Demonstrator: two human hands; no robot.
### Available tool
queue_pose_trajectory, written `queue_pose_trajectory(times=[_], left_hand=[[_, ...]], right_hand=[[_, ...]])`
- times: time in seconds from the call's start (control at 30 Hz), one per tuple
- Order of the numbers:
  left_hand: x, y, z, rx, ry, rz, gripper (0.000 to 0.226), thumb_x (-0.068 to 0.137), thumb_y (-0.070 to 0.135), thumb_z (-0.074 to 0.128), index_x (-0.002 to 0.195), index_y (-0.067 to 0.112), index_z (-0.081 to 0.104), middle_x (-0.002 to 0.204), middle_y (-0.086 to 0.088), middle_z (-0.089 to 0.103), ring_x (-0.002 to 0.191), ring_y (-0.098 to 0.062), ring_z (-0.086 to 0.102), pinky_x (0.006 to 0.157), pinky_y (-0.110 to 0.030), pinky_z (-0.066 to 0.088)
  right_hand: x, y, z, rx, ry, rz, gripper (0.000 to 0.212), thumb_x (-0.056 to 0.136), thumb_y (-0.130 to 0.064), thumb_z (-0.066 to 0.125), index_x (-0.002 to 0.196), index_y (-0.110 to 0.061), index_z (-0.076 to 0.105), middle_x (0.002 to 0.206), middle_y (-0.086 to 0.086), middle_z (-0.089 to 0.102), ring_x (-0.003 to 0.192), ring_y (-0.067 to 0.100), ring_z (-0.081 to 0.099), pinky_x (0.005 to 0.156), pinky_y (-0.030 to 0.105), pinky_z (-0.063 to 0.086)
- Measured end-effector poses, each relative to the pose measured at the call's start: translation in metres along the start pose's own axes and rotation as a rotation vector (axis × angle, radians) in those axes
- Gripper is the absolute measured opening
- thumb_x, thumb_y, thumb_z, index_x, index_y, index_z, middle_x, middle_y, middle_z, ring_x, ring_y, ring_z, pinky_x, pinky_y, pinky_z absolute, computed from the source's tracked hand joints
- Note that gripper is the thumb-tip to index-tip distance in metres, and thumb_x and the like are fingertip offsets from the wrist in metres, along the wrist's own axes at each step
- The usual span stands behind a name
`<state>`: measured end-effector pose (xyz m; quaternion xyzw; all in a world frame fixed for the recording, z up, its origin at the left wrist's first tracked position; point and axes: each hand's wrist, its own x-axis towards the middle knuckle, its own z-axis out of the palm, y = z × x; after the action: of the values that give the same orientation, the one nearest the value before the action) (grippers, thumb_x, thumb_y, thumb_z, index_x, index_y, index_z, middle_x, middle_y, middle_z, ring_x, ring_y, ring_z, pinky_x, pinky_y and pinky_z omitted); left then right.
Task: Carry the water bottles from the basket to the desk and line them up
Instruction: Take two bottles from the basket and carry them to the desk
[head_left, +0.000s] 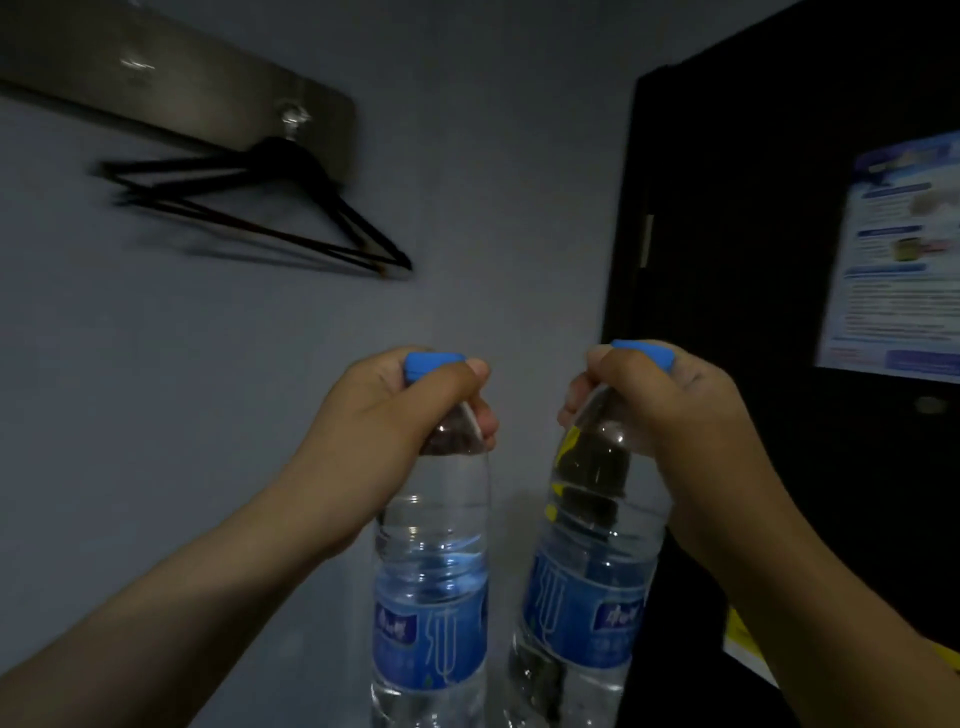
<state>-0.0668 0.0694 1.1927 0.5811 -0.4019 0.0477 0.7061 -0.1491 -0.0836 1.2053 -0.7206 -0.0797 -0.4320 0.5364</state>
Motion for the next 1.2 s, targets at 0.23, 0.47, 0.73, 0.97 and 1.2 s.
queue_pose_trajectory(times=[0.23, 0.47, 0.73, 0.97, 1.2], left_hand=[[-0.045, 0.042, -0.069, 0.255, 0.22, 0.026, 0.021, 0.09, 0.024, 0.055, 0.079, 0.006, 0.061, 0.071, -0.01, 0.071, 0.064, -0.015, 0.068, 0.063, -0.018, 0.055], [-0.12, 0.101, -0.149, 0.424, 0.451, 0.012, 0.02, 0.088, 0.026, 0.056, 0.078, 0.01, 0.061, 0.071, -0.007, 0.07, 0.068, -0.018, 0.069, 0.07, -0.029, 0.059], [-0.245, 0.2, -0.242, 0.59, 0.746, 0.03, 0.016, 0.088, 0.018, 0.057, 0.079, 0.006, 0.061, 0.07, -0.012, 0.068, 0.065, -0.021, 0.067, 0.067, -0.027, 0.059], [-0.363, 0.279, -0.297, 0.695, 0.944, -0.001, 0.017, 0.089, 0.019, 0.056, 0.084, 0.003, 0.06, 0.072, -0.014, 0.068, 0.064, -0.021, 0.067, 0.065, -0.025, 0.058], [-0.453, 0.334, -0.338, 0.876, 1.13, -0.003, 0.02, 0.089, 0.023, 0.057, 0.088, 0.003, 0.063, 0.073, -0.013, 0.071, 0.068, -0.021, 0.069, 0.067, -0.023, 0.059]], right_hand=[[-0.003, -0.007, 0.076, 0.199, -0.185, -0.004, 0.015, 0.086, -0.019, 0.059, 0.073, -0.012, 0.063, 0.066, 0.003, 0.07, 0.066, 0.015, 0.066, 0.068, 0.027, 0.05], [-0.037, -0.051, 0.178, 0.445, -0.406, -0.009, 0.015, 0.086, -0.016, 0.059, 0.072, -0.014, 0.062, 0.065, 0.002, 0.07, 0.066, 0.016, 0.066, 0.07, 0.026, 0.053], [-0.119, -0.139, 0.305, 0.681, -0.638, -0.049, 0.016, 0.086, -0.015, 0.06, 0.07, -0.012, 0.061, 0.066, 0.004, 0.07, 0.061, 0.01, 0.063, 0.059, 0.016, 0.049], [-0.209, -0.218, 0.401, 0.849, -0.809, -0.01, 0.017, 0.087, -0.015, 0.06, 0.071, -0.01, 0.062, 0.067, 0.006, 0.07, 0.06, 0.01, 0.063, 0.058, 0.016, 0.049], [-0.282, -0.281, 0.482, 1.011, -0.954, -0.006, 0.019, 0.088, -0.015, 0.06, 0.073, -0.003, 0.063, 0.066, 0.009, 0.068, 0.058, 0.009, 0.063, 0.057, 0.014, 0.049]])
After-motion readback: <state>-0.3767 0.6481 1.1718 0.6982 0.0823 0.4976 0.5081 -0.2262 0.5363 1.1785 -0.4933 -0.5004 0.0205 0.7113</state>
